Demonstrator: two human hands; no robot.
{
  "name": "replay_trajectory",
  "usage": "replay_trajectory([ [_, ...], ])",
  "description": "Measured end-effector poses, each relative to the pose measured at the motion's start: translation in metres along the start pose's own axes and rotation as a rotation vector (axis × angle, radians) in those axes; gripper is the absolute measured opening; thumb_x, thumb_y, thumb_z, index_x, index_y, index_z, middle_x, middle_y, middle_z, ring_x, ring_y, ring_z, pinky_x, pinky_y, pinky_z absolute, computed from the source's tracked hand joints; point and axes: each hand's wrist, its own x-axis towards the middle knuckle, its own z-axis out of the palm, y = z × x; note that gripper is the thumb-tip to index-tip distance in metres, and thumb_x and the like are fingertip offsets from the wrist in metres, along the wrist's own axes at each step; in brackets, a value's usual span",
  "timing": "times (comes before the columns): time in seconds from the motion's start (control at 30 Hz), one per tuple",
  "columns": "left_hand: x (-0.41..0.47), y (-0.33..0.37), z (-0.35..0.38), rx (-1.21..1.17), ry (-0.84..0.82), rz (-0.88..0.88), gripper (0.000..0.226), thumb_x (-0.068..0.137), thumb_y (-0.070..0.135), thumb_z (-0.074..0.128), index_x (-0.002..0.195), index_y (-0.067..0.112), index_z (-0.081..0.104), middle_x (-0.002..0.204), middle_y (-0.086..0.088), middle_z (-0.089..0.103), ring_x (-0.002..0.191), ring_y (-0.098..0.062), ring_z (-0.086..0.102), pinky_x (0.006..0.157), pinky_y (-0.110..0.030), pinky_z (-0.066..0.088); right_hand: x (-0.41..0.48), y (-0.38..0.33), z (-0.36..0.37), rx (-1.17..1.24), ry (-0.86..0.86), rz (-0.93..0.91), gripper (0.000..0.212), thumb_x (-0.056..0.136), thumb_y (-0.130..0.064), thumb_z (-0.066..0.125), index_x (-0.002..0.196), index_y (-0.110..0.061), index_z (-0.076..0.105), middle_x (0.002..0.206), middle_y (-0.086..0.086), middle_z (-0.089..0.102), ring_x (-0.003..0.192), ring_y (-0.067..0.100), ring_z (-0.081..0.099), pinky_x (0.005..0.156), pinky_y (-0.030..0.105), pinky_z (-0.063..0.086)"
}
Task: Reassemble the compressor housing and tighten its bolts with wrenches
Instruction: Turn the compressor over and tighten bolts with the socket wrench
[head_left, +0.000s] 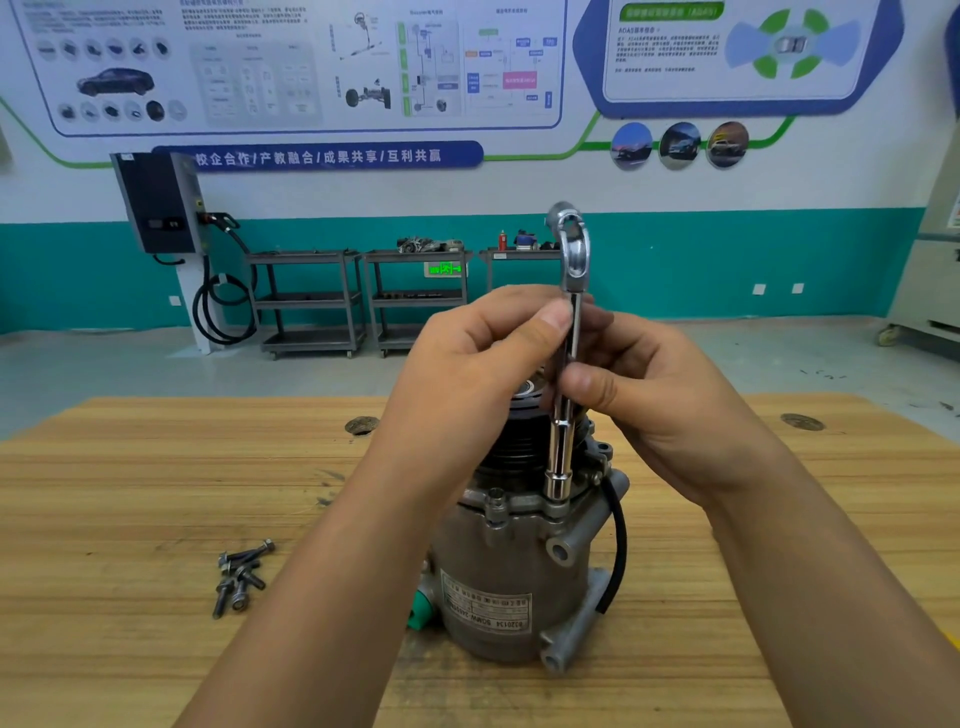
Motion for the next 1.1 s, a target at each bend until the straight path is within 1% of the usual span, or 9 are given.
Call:
replay_trajectory([
  [0.17, -0.0006, 0.0023, 0.0014, -0.005, -0.020, 0.032, 0.016, 0.081, 0.021, 0.064, 0.092, 0.014, 0.073, 0.105, -0.004, 0.068, 0.095, -0.009, 0.066, 0.074, -0.016, 0.051, -0.0006, 0.0011, 0.0002, -0.044, 0.013, -0.002, 0.039, 0.061, -0.045, 0.080, 0.096, -0.031, 0.073, 0.087, -0.002, 0.069, 0.084, 0.009, 0.065, 0.073, 0.020, 0.051],
  [0.3, 0.0003, -0.0001, 0.0010, 0.033, -0.001, 0.035, 0.017, 0.079, 0.025, 0.063, 0.091, 0.019, 0.073, 0.103, 0.000, 0.069, 0.097, -0.009, 0.066, 0.077, -0.020, 0.052, 0.0011, 0.0018, 0.0011, -0.100, 0.058, 0.009, 0.029, 0.065, -0.026, 0.078, 0.093, -0.033, 0.073, 0.088, 0.001, 0.069, 0.089, 0.015, 0.066, 0.075, 0.023, 0.053],
  [0.47, 0.0011, -0.0005, 0.0013, 0.075, -0.008, 0.041, 0.020, 0.082, 0.029, 0.057, 0.092, 0.022, 0.073, 0.106, 0.002, 0.067, 0.101, -0.008, 0.063, 0.085, -0.025, 0.052, 0.0011, 0.0018, 0.0014, -0.098, 0.059, 0.017, 0.031, 0.060, -0.026, 0.078, 0.090, -0.033, 0.074, 0.082, -0.003, 0.069, 0.085, 0.012, 0.066, 0.072, 0.021, 0.052],
  [0.6, 0.0008, 0.0021, 0.0019, 0.039, -0.035, 0.033, 0.018, 0.088, 0.025, 0.057, 0.091, 0.016, 0.072, 0.109, -0.008, 0.064, 0.098, -0.008, 0.064, 0.073, -0.013, 0.050, -0.0002, 0.0005, -0.0008, -0.085, -0.031, 0.025, 0.032, 0.065, -0.035, 0.079, 0.093, -0.019, 0.074, 0.088, 0.002, 0.073, 0.090, 0.019, 0.069, 0.076, 0.025, 0.053],
  [0.67, 0.0005, 0.0021, 0.0020, 0.015, -0.038, 0.024, 0.023, 0.085, 0.025, 0.053, 0.092, 0.014, 0.071, 0.110, -0.010, 0.063, 0.098, -0.009, 0.064, 0.072, -0.013, 0.050, -0.0006, 0.0000, -0.0019, -0.061, -0.055, 0.029, 0.038, 0.070, -0.040, 0.076, 0.097, -0.014, 0.073, 0.091, 0.003, 0.072, 0.093, 0.021, 0.068, 0.079, 0.027, 0.052],
  [0.73, 0.0002, 0.0020, 0.0023, 0.001, -0.043, 0.018, 0.025, 0.084, 0.026, 0.052, 0.093, 0.013, 0.071, 0.109, -0.010, 0.063, 0.096, -0.011, 0.064, 0.071, -0.015, 0.051, -0.0011, 0.0003, -0.0035, -0.043, -0.050, 0.029, 0.034, 0.075, -0.035, 0.073, 0.100, -0.011, 0.072, 0.094, 0.005, 0.072, 0.096, 0.022, 0.067, 0.082, 0.028, 0.051],
  [0.87, -0.0003, 0.0025, 0.0022, 0.014, -0.036, 0.018, 0.025, 0.086, 0.026, 0.051, 0.094, 0.015, 0.071, 0.108, -0.007, 0.064, 0.090, -0.011, 0.063, 0.065, -0.014, 0.049, -0.0013, 0.0023, -0.0060, -0.013, -0.037, 0.021, 0.023, 0.082, -0.020, 0.064, 0.101, -0.010, 0.072, 0.093, 0.007, 0.072, 0.095, 0.023, 0.067, 0.082, 0.028, 0.051],
  [0.97, -0.0002, 0.0024, 0.0025, 0.009, -0.032, 0.021, 0.021, 0.092, 0.020, 0.051, 0.093, 0.016, 0.072, 0.108, -0.005, 0.064, 0.087, -0.006, 0.062, 0.059, -0.012, 0.045, -0.0008, 0.0028, -0.0056, 0.008, -0.021, 0.029, 0.026, 0.079, -0.027, 0.064, 0.099, -0.013, 0.073, 0.088, 0.007, 0.073, 0.089, 0.022, 0.068, 0.079, 0.027, 0.052],
  [1.1, 0.0003, 0.0026, 0.0030, -0.004, -0.017, 0.019, 0.020, 0.090, 0.022, 0.053, 0.091, 0.017, 0.072, 0.110, -0.008, 0.065, 0.089, -0.012, 0.062, 0.060, -0.016, 0.047, -0.0004, 0.0030, -0.0043, 0.024, -0.019, 0.019, 0.028, 0.075, -0.036, 0.072, 0.097, -0.019, 0.073, 0.084, 0.003, 0.072, 0.084, 0.016, 0.068, 0.076, 0.024, 0.052],
])
